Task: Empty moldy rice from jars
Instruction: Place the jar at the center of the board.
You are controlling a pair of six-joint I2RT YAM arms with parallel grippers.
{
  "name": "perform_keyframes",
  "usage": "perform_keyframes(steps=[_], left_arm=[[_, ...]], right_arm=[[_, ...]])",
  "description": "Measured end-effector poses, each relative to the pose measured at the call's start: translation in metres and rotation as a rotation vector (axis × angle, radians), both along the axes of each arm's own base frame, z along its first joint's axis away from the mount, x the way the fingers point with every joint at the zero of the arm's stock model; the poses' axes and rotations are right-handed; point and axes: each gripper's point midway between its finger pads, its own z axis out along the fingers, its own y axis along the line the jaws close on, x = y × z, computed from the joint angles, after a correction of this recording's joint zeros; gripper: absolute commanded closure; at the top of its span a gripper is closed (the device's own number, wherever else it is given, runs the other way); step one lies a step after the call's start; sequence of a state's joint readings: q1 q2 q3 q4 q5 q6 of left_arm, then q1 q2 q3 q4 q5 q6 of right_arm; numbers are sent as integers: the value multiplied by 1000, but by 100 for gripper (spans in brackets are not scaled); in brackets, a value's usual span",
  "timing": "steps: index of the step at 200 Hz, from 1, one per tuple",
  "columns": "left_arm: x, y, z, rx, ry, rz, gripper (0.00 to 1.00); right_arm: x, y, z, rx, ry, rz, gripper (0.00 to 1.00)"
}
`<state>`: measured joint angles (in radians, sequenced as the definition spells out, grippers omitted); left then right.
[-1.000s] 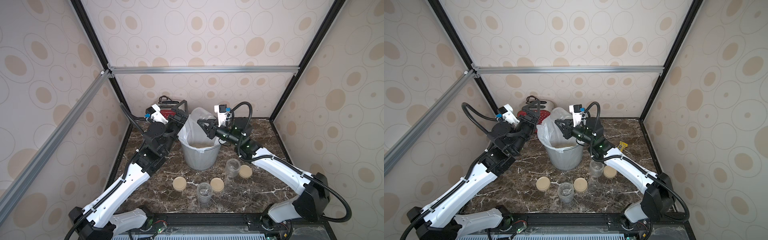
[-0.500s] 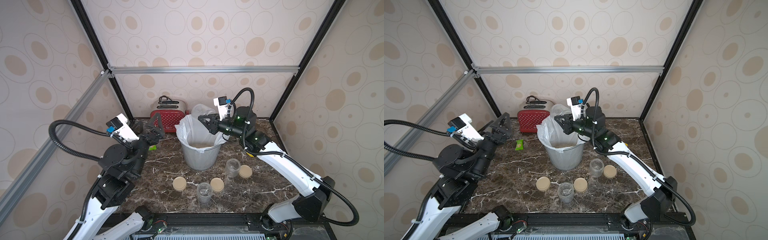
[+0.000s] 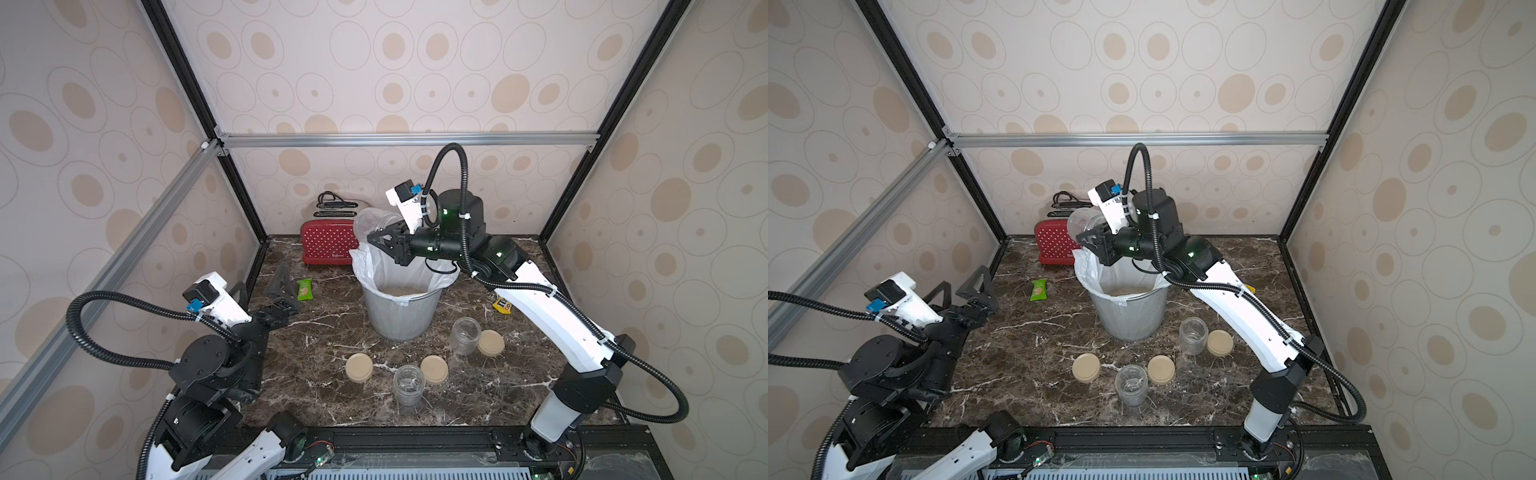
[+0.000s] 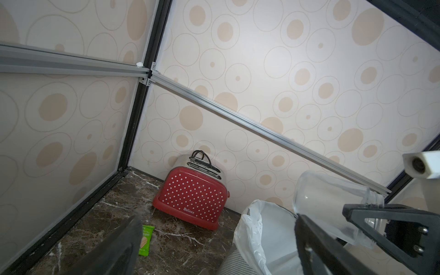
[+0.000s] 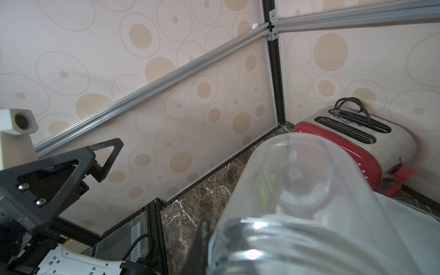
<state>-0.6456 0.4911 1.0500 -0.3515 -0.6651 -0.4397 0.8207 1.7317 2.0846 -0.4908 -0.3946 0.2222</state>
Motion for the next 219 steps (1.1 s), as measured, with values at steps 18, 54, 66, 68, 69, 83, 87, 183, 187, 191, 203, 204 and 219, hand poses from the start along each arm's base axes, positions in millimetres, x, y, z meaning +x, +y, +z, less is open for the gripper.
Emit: perform_keyframes(steps=[18, 54, 66, 68, 69, 83, 87, 183, 187, 191, 203, 204, 219], left_arm=[[-4, 6, -7, 5, 9, 18, 1], [-14, 15, -17, 18, 12, 27, 1], [-16, 16, -18, 24, 16, 28, 1], [-17, 17, -18, 25, 17, 28, 1], [-17, 17, -19, 26, 17, 28, 1], [-18, 19, -23, 39, 32, 37, 1], [-19, 20, -23, 41, 34, 39, 1], [-40, 41, -27, 25, 17, 75, 1], [-40, 41, -28, 26, 19, 75, 1], [-40, 41, -28, 27, 20, 76, 1], [-40, 41, -28, 27, 20, 76, 1], [-40, 41, -28, 27, 20, 76, 1], [-39, 41, -29, 28, 21, 76, 1]], right_arm=[[-10, 18, -3, -35, -2, 42, 100], [-24, 52, -23, -113, 9, 107, 100], [-25, 63, -33, -143, 14, 116, 100], [-25, 64, -34, -149, 14, 117, 100], [-25, 65, -35, -150, 15, 117, 100], [-26, 76, -51, -191, 25, 122, 100], [-26, 80, -57, -205, 29, 124, 100], [-61, 122, -160, -489, 34, 165, 100], [-63, 123, -163, -498, 29, 168, 100], [-64, 124, -165, -507, 26, 170, 100], [-68, 127, -174, -534, 13, 174, 100], [-68, 127, -174, -536, 13, 174, 100], [-71, 131, -189, -576, 1, 176, 100]])
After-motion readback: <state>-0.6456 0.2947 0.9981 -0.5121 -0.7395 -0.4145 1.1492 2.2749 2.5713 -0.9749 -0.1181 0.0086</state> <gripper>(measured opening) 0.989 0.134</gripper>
